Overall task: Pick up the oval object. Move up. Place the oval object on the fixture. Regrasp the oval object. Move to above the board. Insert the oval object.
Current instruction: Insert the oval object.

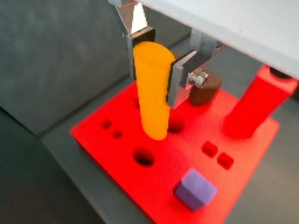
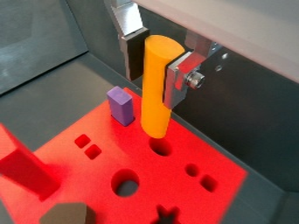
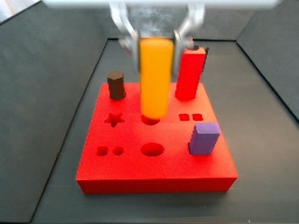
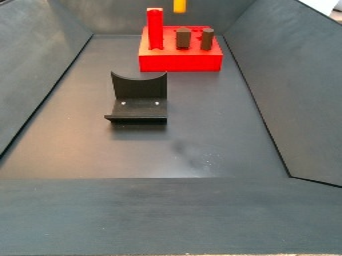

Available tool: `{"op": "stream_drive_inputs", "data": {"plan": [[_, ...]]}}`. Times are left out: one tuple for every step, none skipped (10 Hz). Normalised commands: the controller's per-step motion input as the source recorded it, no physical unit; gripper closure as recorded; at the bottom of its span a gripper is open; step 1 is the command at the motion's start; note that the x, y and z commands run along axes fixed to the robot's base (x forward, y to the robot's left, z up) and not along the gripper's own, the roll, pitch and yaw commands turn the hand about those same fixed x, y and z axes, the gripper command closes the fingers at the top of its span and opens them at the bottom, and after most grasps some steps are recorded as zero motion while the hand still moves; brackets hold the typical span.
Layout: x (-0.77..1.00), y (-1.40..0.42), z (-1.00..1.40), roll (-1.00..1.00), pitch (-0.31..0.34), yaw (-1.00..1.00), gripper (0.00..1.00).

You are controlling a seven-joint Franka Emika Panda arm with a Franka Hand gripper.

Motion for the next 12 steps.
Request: {"op": "stream_drive_inputs", "data": {"plan": [[0.54, -0.11, -0.41, 0.02, 0.0, 0.0, 1.0], [0.24, -0.12, -0.43, 0.1, 0.0, 0.02, 1.0], [-0.14, -0.19, -0.43, 0.1, -0.101, 0.0, 1.0], [-0.23, -0.15, -0.37, 0.05, -0.109, 0.0, 1.0], [-0.3, -0.02, -0.3, 0.0, -0.091, 0.0, 1.0], [-0.33, 0.0, -0.23, 0.0, -0.079, 0.0, 1.0], [-0.17, 0.0, -0.22, 0.0, -0.073, 0.0, 1.0], [-0.07, 0.0, -0.2, -0.01, -0.059, 0.0, 1.0], [-0.13, 0.0, -0.18, -0.01, -0.073, 0.0, 1.0], [-0.11, -0.01, -0.19, 0.0, -0.07, 0.0, 1.0], [-0.05, -0.04, -0.2, 0.0, -0.067, 0.0, 1.0], [0.0, -0.03, -0.3, 0.0, -0.067, 0.03, 1.0]]}}
